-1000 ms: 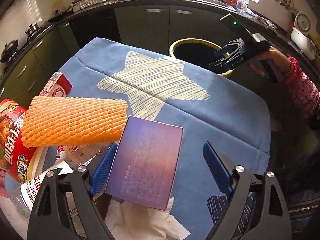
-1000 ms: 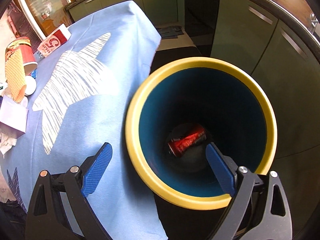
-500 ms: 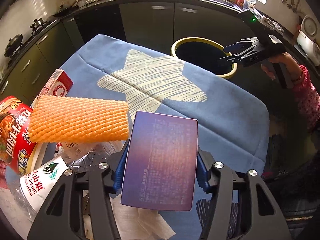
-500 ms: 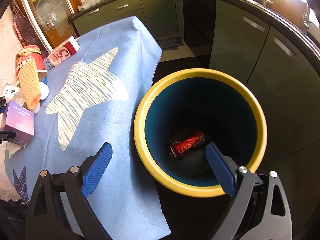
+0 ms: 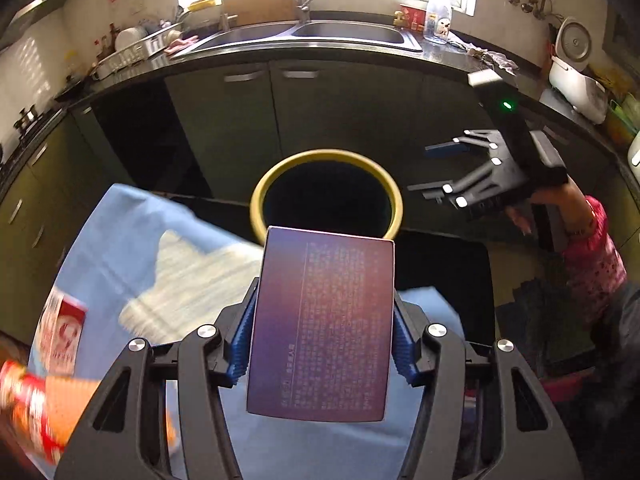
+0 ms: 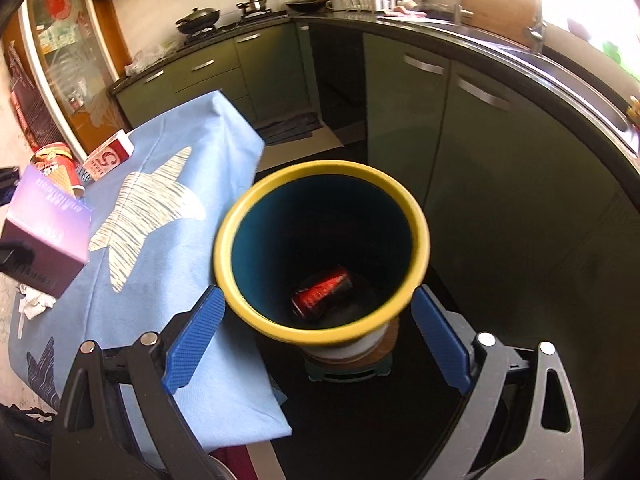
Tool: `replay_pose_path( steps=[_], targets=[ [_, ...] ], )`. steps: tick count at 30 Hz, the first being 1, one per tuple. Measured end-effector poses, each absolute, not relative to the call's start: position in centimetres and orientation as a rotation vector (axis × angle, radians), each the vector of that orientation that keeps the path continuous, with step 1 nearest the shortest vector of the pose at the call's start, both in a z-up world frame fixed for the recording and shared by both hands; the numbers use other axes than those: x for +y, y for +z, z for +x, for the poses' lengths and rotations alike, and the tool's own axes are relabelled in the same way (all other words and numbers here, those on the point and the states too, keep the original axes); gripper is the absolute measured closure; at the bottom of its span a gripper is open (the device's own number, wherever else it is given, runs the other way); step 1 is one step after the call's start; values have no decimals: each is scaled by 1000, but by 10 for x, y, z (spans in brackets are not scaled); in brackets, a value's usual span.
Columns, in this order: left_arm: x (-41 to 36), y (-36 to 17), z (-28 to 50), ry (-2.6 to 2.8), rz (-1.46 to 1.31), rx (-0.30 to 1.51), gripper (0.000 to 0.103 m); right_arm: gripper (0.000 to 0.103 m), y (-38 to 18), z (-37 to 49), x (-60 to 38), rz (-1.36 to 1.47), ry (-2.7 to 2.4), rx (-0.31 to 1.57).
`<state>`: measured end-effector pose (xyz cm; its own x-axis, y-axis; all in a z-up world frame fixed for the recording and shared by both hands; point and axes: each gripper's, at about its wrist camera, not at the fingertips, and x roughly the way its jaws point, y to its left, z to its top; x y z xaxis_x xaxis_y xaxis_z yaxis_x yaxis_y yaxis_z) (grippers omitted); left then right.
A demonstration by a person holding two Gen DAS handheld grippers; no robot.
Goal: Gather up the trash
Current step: 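Move the purple box over the bin and open the left gripper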
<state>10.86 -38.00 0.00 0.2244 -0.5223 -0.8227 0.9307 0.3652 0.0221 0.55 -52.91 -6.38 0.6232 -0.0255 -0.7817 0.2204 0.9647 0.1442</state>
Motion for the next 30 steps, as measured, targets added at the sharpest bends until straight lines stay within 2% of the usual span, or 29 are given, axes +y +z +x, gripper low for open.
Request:
replay_pose_path(
  steps=[7,13,14,16,17,21,25,30],
  targets=[
    [-483,-41,146,-1094,617,886,49,13,-79,-18,-555,297,-198,897],
    [-542,-80,173,-1045,639,928,49,13,-89,-24,-566,330,-221,910],
    [-546,-85,176,-1041,642,940,48,13,-90,-24,-567,334,-221,912],
    [-551,-92,181,-1021,652,940,35,13,-91,-23,-567,338,-221,914],
    [-552,-92,181,-1014,655,931,34,13,-92,-24,-568,338,-220,914],
    [-533,-78,174,-1015,623,909,32,13,-93,-23,-565,334,-212,914],
    [-484,-41,154,-1006,562,801,17,13,-92,-19,-556,319,-195,914],
    [-398,-3,131,-929,454,700,13,13,-88,-10,-539,296,-167,911]
  ],
)
